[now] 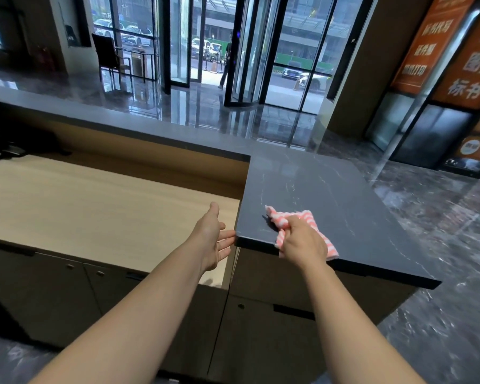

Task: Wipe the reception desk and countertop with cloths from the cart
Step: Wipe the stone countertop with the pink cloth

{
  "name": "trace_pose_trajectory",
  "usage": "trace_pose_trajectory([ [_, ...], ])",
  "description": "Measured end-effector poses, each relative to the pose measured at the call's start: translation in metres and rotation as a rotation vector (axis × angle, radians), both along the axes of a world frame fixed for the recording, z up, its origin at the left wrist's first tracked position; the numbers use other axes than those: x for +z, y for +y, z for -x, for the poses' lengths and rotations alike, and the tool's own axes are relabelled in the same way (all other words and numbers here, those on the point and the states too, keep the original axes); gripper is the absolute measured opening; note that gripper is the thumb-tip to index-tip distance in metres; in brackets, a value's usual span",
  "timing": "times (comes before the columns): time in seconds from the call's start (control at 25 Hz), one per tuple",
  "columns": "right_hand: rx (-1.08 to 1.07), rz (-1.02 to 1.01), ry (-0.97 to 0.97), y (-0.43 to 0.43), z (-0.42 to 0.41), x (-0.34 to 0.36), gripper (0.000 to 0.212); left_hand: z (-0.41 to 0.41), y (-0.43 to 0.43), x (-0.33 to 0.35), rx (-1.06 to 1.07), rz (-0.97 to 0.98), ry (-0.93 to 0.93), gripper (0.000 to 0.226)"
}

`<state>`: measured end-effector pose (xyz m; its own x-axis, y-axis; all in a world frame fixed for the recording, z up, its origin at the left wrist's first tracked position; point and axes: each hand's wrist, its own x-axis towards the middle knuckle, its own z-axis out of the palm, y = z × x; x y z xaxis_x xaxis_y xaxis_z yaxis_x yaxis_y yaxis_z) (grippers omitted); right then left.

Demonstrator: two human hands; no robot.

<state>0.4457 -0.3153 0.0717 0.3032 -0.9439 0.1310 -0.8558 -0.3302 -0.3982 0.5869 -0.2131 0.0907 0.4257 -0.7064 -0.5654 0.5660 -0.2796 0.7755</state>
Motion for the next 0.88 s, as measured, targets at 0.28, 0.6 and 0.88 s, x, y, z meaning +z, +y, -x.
trace_pose_trajectory([
  [0.28,0.273,0.017,-0.049,0.044,-0.056,0.002,0.007,0.008,0.014,0.007,0.02,0.063,-0.127,0.06],
  [0.6,0.536,-0.159,-0.192,0.039,-0.043,0.002,0.021,0.017,0.013,-0.002,-0.139,0.008,-0.967,0.056],
  [0.88,0.229,0.13,0.099,0.044,-0.057,0.001,0.016,0.004,-0.019,-0.009,-0.231,-0.006,-0.595,0.057],
])
